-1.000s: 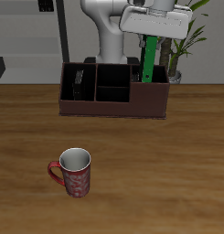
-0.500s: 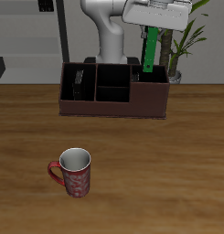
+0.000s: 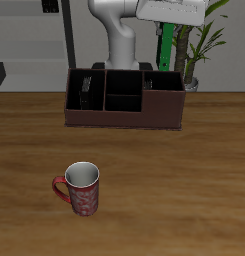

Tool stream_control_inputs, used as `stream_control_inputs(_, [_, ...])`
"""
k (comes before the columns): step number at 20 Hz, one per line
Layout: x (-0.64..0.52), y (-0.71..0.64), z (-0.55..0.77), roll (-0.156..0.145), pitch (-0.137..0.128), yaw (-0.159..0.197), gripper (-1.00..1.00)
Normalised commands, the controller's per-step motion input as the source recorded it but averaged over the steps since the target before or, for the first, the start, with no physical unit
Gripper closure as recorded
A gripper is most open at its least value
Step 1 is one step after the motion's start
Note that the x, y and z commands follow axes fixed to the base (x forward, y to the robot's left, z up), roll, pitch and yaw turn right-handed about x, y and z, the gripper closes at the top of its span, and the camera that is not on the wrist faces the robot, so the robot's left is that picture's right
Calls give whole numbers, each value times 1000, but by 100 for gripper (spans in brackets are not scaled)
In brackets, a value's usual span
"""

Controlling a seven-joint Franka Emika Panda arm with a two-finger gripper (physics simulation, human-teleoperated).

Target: Place the black book into the back desk caddy's left compartment and place the yellow book into the back desk caddy's right compartment and place the green book into the back desk caddy's right compartment

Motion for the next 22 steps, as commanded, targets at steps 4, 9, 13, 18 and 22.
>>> stream_control_inputs(4, [-384, 15, 160, 19, -45, 2, 100])
stream_control_inputs(9, [-266, 135, -76, 7, 10, 3, 100])
stream_control_inputs(13, [-30, 151, -286, 28, 94, -15, 100])
stream_control_inputs(18, [-110, 211, -179, 58, 36, 10, 100])
stream_control_inputs(22, [-82, 126, -35, 24, 27, -22, 100])
